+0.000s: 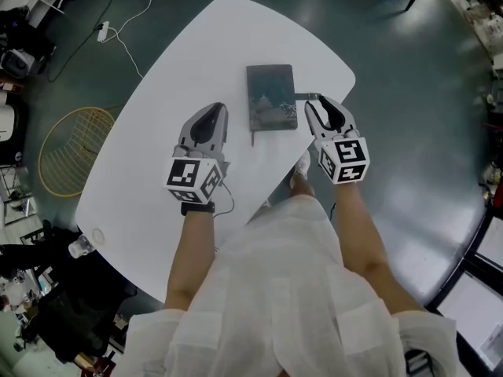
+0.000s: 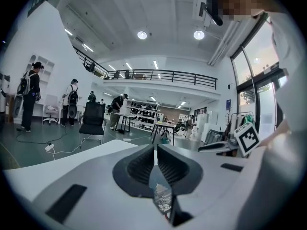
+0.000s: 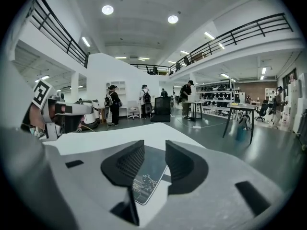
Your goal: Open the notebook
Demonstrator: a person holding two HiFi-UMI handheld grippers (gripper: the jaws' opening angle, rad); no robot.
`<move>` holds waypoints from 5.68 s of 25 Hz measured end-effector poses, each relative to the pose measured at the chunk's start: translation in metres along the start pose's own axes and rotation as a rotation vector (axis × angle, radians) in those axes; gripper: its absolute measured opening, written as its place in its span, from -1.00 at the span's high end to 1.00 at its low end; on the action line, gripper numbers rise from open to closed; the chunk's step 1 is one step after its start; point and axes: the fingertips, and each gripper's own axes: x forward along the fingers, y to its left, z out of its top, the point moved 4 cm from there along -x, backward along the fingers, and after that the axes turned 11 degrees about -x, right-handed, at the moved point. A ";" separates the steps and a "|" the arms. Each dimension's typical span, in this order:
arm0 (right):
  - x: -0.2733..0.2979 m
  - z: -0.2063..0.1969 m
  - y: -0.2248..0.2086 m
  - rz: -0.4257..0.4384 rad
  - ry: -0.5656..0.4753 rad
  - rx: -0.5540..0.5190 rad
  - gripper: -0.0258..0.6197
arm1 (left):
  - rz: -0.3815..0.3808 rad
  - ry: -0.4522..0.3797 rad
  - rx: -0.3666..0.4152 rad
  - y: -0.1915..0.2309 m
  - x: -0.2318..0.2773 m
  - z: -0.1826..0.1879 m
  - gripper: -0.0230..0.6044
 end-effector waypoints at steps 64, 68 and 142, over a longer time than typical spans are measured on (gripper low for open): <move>0.085 -0.126 0.030 0.133 0.390 0.235 0.54 | 0.029 0.103 0.022 0.011 0.022 -0.040 0.86; 0.084 -0.124 0.028 0.131 0.391 0.268 0.56 | 0.031 0.100 0.020 0.011 0.021 -0.038 0.86; 0.123 0.059 0.182 0.437 0.109 -0.030 0.64 | 0.275 -0.137 -0.039 0.087 -0.111 0.024 0.86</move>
